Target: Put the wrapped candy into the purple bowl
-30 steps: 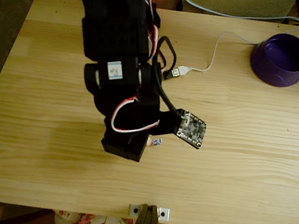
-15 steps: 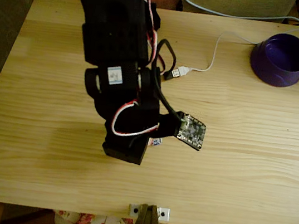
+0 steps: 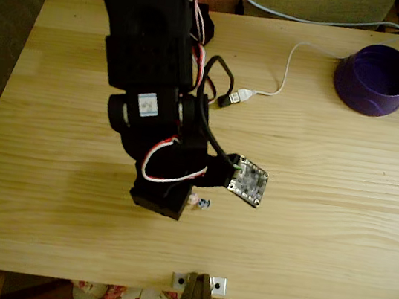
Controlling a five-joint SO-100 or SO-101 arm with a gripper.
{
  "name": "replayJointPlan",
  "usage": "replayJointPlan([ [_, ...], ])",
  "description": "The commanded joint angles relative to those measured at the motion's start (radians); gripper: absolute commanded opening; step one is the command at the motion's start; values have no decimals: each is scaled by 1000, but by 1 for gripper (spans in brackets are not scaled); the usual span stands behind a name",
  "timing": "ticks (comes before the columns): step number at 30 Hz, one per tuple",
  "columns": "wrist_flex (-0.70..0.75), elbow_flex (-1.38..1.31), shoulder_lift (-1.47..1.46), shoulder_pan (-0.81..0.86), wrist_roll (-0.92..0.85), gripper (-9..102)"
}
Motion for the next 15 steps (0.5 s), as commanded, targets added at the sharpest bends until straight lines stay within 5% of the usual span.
replayJointPlan([
  [1, 25, -54, 78, 6, 95, 3],
  [15, 135, 58, 658, -256, 618, 4],
])
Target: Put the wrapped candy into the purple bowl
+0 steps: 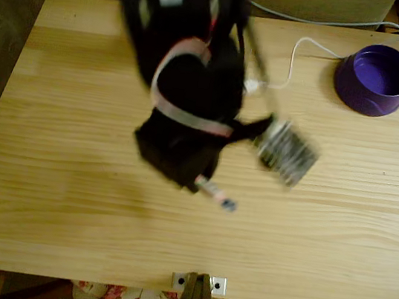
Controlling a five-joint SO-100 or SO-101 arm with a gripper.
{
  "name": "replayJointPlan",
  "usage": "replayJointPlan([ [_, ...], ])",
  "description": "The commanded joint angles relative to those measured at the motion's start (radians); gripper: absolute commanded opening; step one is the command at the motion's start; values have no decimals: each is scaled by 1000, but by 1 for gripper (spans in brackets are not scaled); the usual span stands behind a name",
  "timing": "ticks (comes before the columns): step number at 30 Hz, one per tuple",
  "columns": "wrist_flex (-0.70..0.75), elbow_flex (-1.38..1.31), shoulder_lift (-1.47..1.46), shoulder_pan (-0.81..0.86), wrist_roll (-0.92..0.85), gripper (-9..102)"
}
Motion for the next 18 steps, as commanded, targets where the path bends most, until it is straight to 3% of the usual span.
replayJointPlan([
  [1, 48, 5, 250, -133, 130, 4],
  [8, 103, -35, 371, -387, 333, 4],
  [18, 3, -216, 281, -727, 463, 2],
])
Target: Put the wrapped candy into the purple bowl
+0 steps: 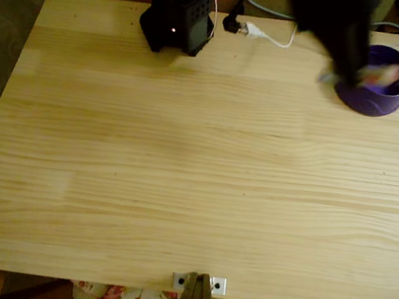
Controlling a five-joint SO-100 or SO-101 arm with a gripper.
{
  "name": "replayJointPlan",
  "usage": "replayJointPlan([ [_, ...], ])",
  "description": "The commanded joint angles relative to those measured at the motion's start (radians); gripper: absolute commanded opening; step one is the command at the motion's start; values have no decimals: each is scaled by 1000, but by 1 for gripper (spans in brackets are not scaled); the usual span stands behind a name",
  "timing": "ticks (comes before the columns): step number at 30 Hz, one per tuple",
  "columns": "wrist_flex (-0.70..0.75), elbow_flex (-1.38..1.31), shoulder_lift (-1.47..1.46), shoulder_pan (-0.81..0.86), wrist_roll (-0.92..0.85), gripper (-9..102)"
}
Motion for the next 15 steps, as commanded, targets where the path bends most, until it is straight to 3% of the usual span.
replayJointPlan([
  [1, -37, -170, -51, -118, 46, 2],
  [7, -43, -255, -212, -279, 86, 3],
  [15, -46, -385, -451, -359, 94, 3],
])
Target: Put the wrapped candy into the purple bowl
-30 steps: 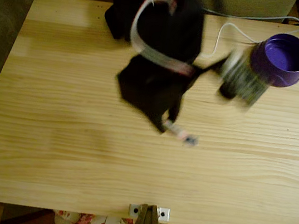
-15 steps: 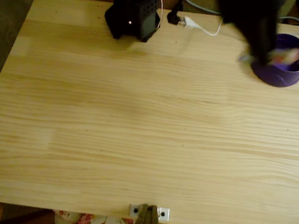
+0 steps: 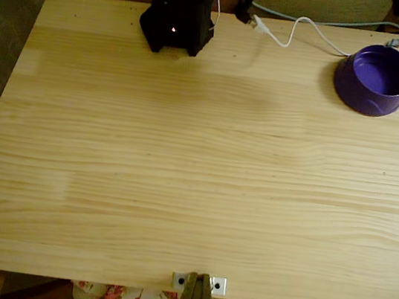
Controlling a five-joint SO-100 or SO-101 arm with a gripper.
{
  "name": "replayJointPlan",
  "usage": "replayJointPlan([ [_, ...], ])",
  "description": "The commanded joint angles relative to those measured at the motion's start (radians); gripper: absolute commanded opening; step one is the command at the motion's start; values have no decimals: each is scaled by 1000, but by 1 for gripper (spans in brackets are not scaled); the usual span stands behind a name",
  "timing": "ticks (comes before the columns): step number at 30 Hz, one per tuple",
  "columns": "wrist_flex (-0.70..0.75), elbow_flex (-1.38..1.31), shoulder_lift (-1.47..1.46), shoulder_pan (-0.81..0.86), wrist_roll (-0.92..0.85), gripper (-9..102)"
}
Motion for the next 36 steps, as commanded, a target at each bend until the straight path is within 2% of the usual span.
replayJointPlan([
  [1, -5, -161, -71, -29, -11, 3],
  [7, 28, -244, -193, -57, -35, 3],
  [21, 12, -253, -241, -115, -14, 7],
  [24, 12, -255, -241, -115, -17, 9],
  [31, 21, -255, -242, -104, -18, 25],
  [36, 25, -253, -219, -97, -15, 22],
])
